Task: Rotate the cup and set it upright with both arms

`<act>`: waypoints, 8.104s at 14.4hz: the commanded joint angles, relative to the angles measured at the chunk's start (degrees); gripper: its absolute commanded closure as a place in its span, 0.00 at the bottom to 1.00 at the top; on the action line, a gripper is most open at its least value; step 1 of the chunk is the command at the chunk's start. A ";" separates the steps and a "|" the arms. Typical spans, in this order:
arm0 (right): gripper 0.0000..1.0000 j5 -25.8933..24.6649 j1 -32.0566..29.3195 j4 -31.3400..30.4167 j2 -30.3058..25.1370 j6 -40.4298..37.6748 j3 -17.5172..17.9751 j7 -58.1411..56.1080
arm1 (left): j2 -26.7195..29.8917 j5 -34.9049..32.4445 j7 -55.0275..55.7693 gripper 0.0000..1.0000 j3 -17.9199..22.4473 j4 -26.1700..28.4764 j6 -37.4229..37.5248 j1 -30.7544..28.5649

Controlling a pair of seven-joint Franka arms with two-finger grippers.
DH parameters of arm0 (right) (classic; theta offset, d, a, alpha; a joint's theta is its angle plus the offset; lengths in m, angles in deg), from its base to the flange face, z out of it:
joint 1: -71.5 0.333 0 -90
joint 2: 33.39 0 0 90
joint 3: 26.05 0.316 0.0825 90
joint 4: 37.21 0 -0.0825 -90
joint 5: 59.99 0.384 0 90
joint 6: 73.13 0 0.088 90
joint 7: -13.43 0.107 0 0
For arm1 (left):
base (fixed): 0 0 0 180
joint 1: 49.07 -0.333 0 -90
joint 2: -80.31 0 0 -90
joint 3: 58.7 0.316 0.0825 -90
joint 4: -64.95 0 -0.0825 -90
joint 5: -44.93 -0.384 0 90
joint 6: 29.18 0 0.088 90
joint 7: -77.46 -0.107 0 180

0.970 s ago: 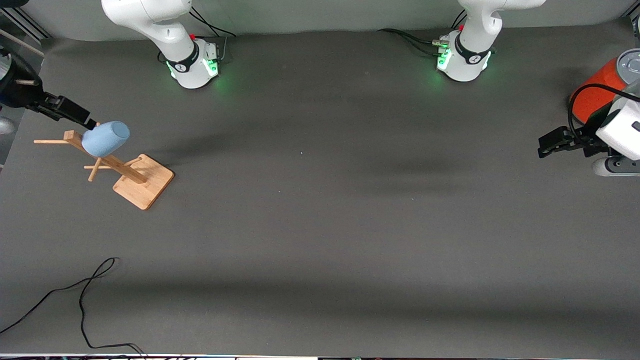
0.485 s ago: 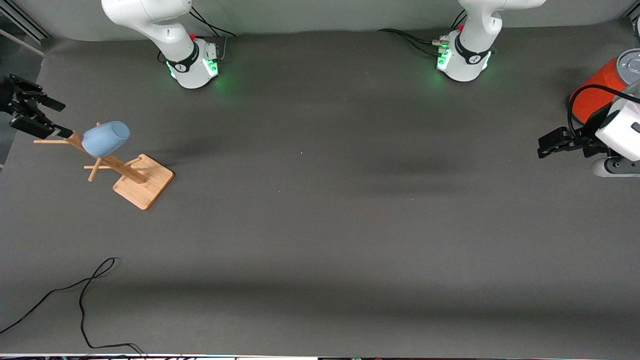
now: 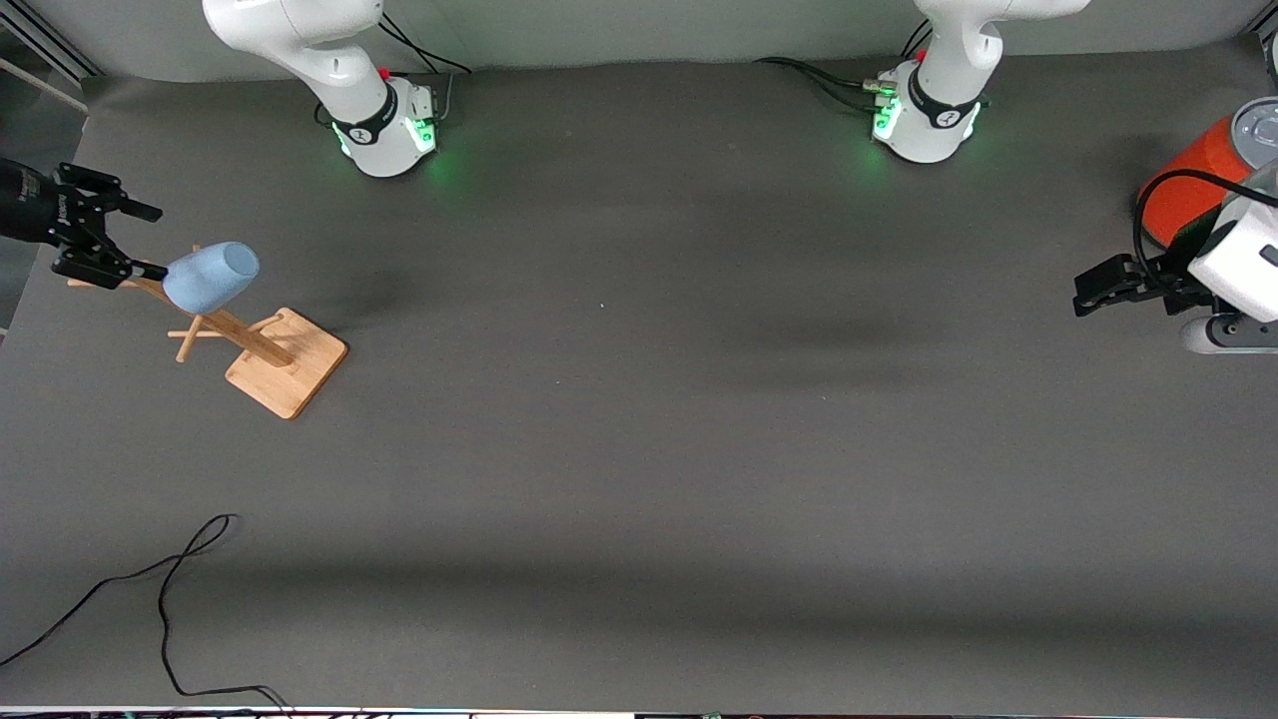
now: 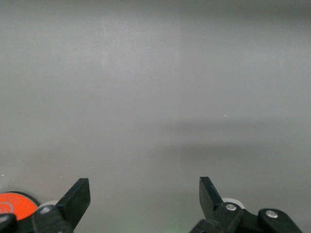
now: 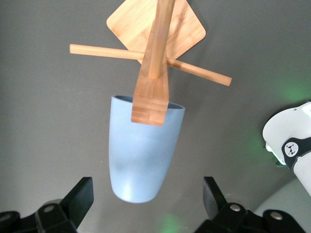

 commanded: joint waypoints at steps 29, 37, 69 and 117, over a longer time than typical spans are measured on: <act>0.39 8.21 0.80 -1.20 2.45 2.50 5.03 9.91 | -0.59 0.08 -0.54 0.00 -0.10 -1.14 0.35 -0.20; 0.39 10.07 0.71 6.80 4.20 9.77 27.86 30.92 | -0.59 0.08 -0.54 0.00 -0.10 -1.14 0.35 -0.20; 0.00 -40.38 21.01 14.54 51.58 47.77 56.89 106.88 | -0.68 0.08 -0.54 0.00 -0.10 -1.14 0.35 -0.29; 0.00 -10.77 -13.18 6.01 2.80 14.89 32.99 -36.47 | -42.95 -14.76 69.59 0.00 -3.44 -26.10 0.17 55.34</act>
